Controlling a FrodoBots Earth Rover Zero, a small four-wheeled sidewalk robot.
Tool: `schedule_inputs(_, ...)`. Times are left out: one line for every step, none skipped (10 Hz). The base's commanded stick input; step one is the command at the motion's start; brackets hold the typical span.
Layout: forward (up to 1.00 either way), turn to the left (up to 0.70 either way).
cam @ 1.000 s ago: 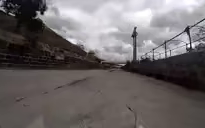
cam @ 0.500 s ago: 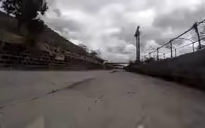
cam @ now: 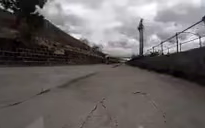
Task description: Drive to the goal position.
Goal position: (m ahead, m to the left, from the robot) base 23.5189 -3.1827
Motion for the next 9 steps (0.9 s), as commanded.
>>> schedule_inputs(1.0,-0.2)
schedule_inputs(1.0,-0.05)
schedule_inputs(1.0,0.0)
schedule_inputs(1.0,0.0)
schedule_inputs(1.0,0.0)
schedule_inputs(1.0,0.0)
schedule_inputs(1.0,0.0)
schedule_inputs(1.0,0.0)
schedule_inputs(1.0,0.0)
